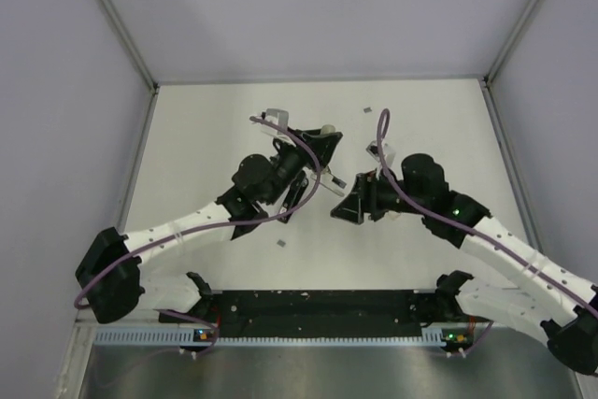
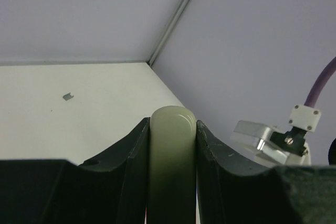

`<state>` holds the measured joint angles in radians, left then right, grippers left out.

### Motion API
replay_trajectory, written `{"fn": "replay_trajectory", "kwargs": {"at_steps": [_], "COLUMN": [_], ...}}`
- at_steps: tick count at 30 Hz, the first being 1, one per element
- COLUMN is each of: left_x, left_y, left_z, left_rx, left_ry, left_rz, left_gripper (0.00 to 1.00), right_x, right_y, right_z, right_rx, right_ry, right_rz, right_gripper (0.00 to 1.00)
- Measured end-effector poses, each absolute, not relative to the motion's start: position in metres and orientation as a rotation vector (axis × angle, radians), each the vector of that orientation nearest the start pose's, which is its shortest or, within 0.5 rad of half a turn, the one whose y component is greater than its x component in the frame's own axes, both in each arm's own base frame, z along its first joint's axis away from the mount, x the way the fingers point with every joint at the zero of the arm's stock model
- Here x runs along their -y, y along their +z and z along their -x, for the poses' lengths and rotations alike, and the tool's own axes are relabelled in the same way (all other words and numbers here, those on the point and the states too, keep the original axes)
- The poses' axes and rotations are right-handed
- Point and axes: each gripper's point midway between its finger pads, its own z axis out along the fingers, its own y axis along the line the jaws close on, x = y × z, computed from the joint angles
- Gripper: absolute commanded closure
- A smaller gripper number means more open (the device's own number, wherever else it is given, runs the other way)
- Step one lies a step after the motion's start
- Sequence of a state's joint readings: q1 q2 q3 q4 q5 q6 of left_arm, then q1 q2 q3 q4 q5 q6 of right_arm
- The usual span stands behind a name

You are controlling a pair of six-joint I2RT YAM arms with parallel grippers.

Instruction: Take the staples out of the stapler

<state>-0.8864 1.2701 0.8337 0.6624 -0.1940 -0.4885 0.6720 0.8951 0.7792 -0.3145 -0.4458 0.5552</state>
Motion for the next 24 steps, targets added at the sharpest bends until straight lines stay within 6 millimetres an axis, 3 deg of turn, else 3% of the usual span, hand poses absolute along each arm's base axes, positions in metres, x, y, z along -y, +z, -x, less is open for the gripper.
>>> {"fn": "replay_trajectory", "kwargs": {"at_steps": [3, 7, 18, 24], "left_x": [0.331, 0.33, 0.315, 0.314], "left_y": [0.343, 0.338, 0.341, 0.338], "left_z": [-0.288, -0.286, -0.268, -0.262], "left_rx": [-1.385, -1.379, -1.398, -1.436], "left_ry": [-1.05, -1.075, -1.131, -1.149], "left_rz": [-0.089, -0.071, -0.044, -0.052], "left_gripper": [1.0, 1.0, 1.0, 1.0], "right_x": [-0.274, -0.283, -0.267, -0.26], "right_y": [0.219, 0.204, 0.201, 0.206], "right_z": [-0.162, -0.17, -0.22, -0.234], "right_rx": [-2.17, -2.228, -2.175, -2.138], "right_ry": [1.227, 1.181, 0.909, 0.821], "right_rz": [0.437, 0.369, 0.192, 0.178], "right_gripper": [0.36, 0.36, 0.39, 0.39]}}
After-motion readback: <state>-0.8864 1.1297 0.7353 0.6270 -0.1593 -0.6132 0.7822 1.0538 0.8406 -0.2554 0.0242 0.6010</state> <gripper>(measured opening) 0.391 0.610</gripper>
